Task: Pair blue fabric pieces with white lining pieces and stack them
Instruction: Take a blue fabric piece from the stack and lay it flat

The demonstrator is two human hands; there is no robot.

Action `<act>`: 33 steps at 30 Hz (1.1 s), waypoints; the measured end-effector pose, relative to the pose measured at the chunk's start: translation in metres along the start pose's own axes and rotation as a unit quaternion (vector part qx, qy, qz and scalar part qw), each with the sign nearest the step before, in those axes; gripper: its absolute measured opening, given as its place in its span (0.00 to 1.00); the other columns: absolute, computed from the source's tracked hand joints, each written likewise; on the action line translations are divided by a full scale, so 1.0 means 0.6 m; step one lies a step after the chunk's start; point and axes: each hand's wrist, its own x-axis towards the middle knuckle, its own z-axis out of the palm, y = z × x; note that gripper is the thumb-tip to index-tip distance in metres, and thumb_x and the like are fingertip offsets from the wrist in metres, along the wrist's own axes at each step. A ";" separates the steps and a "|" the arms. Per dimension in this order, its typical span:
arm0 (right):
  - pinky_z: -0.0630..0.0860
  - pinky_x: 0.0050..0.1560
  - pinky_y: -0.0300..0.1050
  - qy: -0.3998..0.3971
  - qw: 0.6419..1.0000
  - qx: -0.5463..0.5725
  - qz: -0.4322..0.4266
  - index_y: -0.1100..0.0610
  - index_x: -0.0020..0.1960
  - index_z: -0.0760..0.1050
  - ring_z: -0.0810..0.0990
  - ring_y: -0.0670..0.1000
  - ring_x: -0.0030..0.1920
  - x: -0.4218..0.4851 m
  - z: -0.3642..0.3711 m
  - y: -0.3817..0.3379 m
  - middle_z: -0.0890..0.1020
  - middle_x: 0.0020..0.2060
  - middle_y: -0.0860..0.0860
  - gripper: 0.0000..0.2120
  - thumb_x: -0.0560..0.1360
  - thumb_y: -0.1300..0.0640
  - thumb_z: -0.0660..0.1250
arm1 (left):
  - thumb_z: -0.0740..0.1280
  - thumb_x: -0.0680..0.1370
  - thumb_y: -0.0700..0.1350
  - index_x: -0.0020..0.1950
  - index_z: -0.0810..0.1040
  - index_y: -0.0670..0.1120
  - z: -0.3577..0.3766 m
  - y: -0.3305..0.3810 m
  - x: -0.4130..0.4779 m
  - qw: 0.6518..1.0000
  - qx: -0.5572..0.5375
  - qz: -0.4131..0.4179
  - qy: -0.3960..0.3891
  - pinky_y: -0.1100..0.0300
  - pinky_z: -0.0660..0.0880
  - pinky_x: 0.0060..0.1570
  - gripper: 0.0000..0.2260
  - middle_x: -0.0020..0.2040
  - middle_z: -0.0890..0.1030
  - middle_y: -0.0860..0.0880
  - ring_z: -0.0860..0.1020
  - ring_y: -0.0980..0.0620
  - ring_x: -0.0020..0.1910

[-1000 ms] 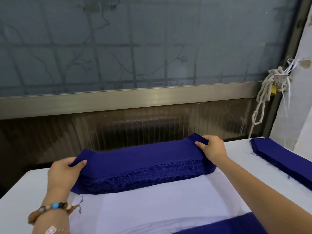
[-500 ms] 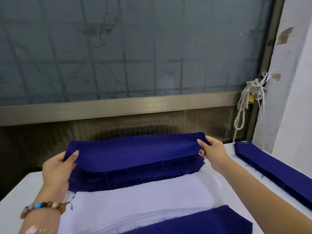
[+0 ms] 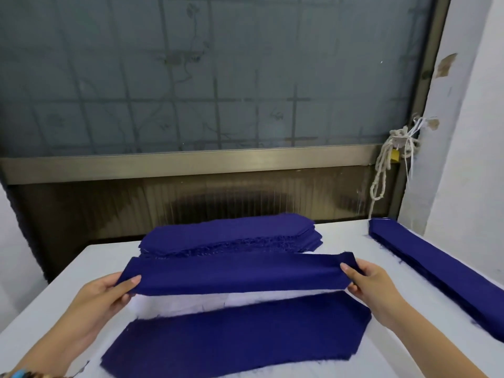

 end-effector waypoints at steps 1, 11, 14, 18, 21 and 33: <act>0.73 0.32 0.39 0.001 1.000 -0.013 -0.006 0.61 0.48 0.80 0.68 0.47 0.30 -0.011 -0.003 0.005 0.75 0.31 0.52 0.07 0.79 0.59 0.64 | 0.74 0.69 0.44 0.51 0.85 0.43 -0.006 -0.007 -0.006 1.000 -0.015 -0.012 -0.016 0.64 0.80 0.38 0.12 0.50 0.85 0.47 0.79 0.57 0.36; 0.63 0.24 0.34 0.037 0.986 -0.096 -0.130 0.64 0.40 0.78 0.64 0.46 0.23 -0.075 0.000 0.035 0.70 0.24 0.51 0.09 0.78 0.68 0.63 | 0.76 0.63 0.41 0.50 0.85 0.44 -0.045 -0.047 -0.020 0.993 -0.014 -0.094 -0.076 0.67 0.75 0.27 0.16 0.52 0.85 0.41 0.79 0.53 0.35; 0.63 0.25 0.34 0.047 0.984 -0.103 -0.137 0.65 0.42 0.78 0.64 0.46 0.23 -0.071 -0.008 0.040 0.71 0.25 0.51 0.08 0.78 0.67 0.63 | 0.76 0.64 0.39 0.54 0.84 0.43 -0.047 -0.050 -0.028 0.983 -0.004 -0.125 -0.137 0.66 0.75 0.27 0.18 0.53 0.84 0.40 0.82 0.51 0.35; 0.63 0.26 0.35 0.052 0.984 -0.106 -0.130 0.67 0.43 0.76 0.64 0.46 0.24 -0.062 -0.016 0.049 0.70 0.27 0.51 0.08 0.79 0.65 0.63 | 0.83 0.61 0.47 0.59 0.82 0.46 -0.054 -0.058 -0.041 0.974 0.081 -0.108 -0.183 0.65 0.68 0.30 0.27 0.55 0.83 0.40 0.76 0.49 0.39; 0.64 0.26 0.35 0.043 0.985 -0.116 -0.124 0.65 0.42 0.76 0.65 0.47 0.24 -0.062 -0.017 0.054 0.70 0.26 0.50 0.09 0.79 0.64 0.63 | 0.83 0.60 0.44 0.53 0.84 0.45 -0.054 -0.058 -0.045 0.978 0.085 -0.097 -0.165 0.64 0.75 0.30 0.23 0.52 0.84 0.41 0.82 0.47 0.40; 0.71 0.35 0.31 0.019 0.949 -0.266 -0.167 0.49 0.43 0.81 0.78 0.45 0.37 -0.076 -0.014 0.062 0.83 0.36 0.44 0.13 0.78 0.64 0.64 | 0.68 0.77 0.34 0.54 0.79 0.38 -0.044 -0.059 -0.056 0.964 0.197 -0.054 -0.170 0.63 0.70 0.26 0.07 0.47 0.83 0.37 0.75 0.43 0.37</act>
